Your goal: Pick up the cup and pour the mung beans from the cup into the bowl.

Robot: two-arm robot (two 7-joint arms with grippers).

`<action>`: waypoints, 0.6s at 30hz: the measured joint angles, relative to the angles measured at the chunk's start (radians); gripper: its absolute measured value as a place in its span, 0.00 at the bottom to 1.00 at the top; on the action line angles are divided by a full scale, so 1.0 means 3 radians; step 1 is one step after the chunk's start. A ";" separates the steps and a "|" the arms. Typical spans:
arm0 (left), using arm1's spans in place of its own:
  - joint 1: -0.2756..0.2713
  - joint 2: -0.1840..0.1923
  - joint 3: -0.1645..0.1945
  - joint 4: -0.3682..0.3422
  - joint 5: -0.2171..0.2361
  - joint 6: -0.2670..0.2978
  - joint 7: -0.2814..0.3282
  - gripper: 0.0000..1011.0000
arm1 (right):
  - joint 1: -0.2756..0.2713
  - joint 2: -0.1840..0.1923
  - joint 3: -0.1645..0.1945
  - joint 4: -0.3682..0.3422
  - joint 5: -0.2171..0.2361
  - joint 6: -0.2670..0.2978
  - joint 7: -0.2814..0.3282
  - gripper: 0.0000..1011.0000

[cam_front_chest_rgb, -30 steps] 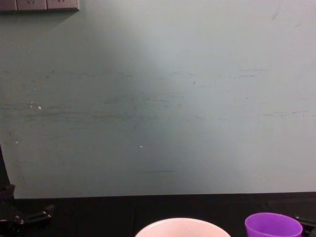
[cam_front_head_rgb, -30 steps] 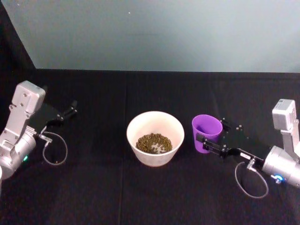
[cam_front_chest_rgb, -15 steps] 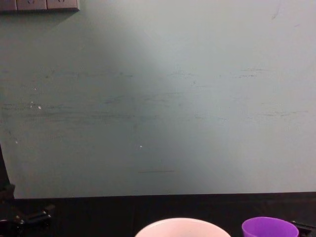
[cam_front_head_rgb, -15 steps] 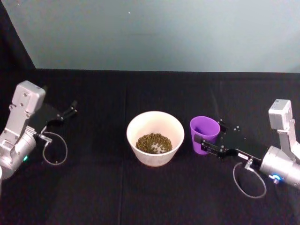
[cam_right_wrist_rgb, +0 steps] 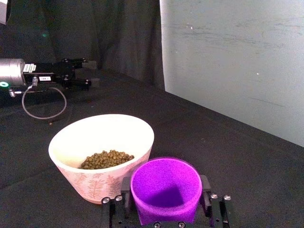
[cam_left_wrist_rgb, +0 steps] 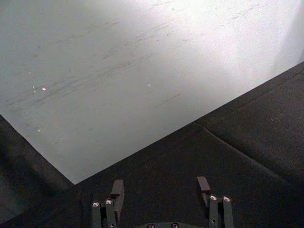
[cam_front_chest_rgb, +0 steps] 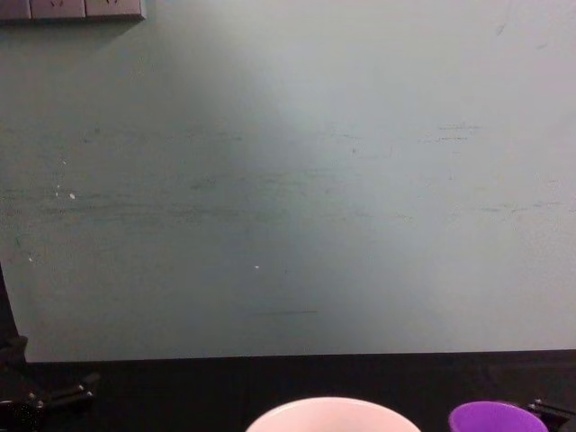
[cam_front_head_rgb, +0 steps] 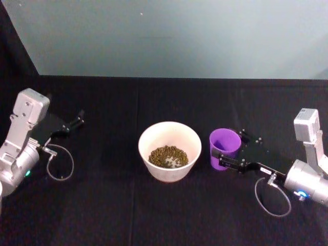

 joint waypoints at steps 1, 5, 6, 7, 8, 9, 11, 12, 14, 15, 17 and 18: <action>0.0000 0.0000 0.0000 0.0000 0.0000 0.0000 0.0000 0.99 | 0.0000 0.0000 0.0000 0.0000 0.0000 0.0000 0.0000 0.85; 0.0000 0.0000 0.0000 0.0000 0.0000 0.0000 0.0000 0.99 | -0.0002 0.0000 0.0002 -0.0002 -0.0002 0.0000 0.0001 0.97; 0.0000 0.0000 0.0000 0.0000 0.0000 0.0000 0.0000 0.99 | -0.0002 0.0000 0.0003 -0.0002 -0.0002 0.0000 0.0001 0.99; 0.0000 0.0000 0.0000 0.0000 0.0000 0.0000 0.0000 0.99 | -0.0002 0.0000 0.0003 -0.0003 -0.0002 0.0000 0.0001 0.99; 0.0000 0.0000 0.0000 0.0000 0.0000 0.0000 0.0000 0.99 | -0.0003 0.0000 0.0003 -0.0003 -0.0003 -0.0001 0.0001 0.99; 0.0000 0.0000 0.0000 0.0000 0.0000 0.0000 0.0000 0.99 | -0.0003 0.0000 0.0003 -0.0003 -0.0003 -0.0001 0.0001 0.99; 0.0000 0.0000 0.0000 0.0000 0.0000 0.0000 0.0000 0.99 | -0.0003 0.0000 0.0003 -0.0004 -0.0005 -0.0001 0.0001 0.99; 0.0000 0.0000 0.0000 0.0000 0.0000 0.0000 0.0000 0.99 | -0.0004 0.0000 0.0003 -0.0004 -0.0005 -0.0002 0.0001 0.99; 0.0000 0.0000 0.0000 0.0000 0.0000 0.0000 0.0000 0.99 | -0.0004 0.0000 0.0003 -0.0005 -0.0006 -0.0002 0.0001 0.99; 0.0000 0.0000 0.0000 0.0000 0.0000 0.0000 0.0000 0.99 | -0.0004 0.0000 0.0003 -0.0005 -0.0006 -0.0002 0.0002 0.99; 0.0000 0.0000 0.0000 0.0000 0.0000 0.0000 0.0000 0.99 | -0.0004 0.0000 0.0003 -0.0006 -0.0006 -0.0003 0.0002 0.99; 0.0000 0.0000 0.0000 0.0000 0.0000 0.0000 0.0000 0.99 | -0.0005 0.0000 0.0003 -0.0007 -0.0006 -0.0004 0.0002 0.99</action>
